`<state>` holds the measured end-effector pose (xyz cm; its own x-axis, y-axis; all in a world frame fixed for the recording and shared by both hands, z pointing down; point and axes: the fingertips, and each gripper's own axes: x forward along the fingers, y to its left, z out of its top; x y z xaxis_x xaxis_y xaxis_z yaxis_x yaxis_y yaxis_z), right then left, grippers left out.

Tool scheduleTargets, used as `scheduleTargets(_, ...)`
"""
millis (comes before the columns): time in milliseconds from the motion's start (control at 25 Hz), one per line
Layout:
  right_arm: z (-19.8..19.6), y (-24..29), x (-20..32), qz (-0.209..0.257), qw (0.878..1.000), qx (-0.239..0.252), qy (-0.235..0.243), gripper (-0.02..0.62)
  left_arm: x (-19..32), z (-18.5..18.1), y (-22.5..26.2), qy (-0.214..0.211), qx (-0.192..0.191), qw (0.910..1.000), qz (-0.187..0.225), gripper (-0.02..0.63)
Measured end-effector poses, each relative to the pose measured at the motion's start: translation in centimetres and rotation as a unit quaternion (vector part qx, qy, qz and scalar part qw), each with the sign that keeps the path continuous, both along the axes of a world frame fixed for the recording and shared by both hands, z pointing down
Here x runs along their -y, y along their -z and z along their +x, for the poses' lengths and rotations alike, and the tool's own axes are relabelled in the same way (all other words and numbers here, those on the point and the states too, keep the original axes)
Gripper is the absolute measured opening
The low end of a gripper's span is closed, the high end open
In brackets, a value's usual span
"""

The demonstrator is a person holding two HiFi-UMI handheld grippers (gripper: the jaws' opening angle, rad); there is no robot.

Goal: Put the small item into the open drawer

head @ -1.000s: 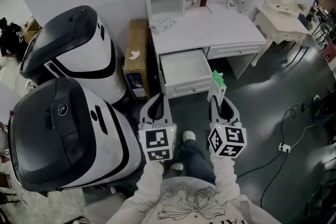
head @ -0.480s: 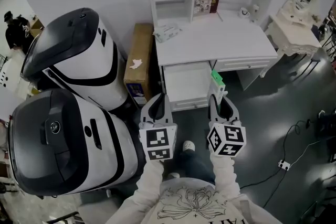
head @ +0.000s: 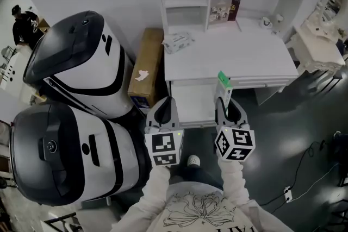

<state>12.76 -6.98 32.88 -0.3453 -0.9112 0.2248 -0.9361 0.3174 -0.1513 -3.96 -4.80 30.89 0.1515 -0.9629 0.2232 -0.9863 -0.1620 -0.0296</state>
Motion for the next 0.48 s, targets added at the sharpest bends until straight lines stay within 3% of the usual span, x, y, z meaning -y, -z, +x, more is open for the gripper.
scheduleTargets(480, 0.3, -3.2, 6.7, -0.042, 0.998, 0.008, 0.037, 0.094, 6.0, 1.0, -2.8, 0.025, 0.001, 0.9990, -0.037, 0.008)
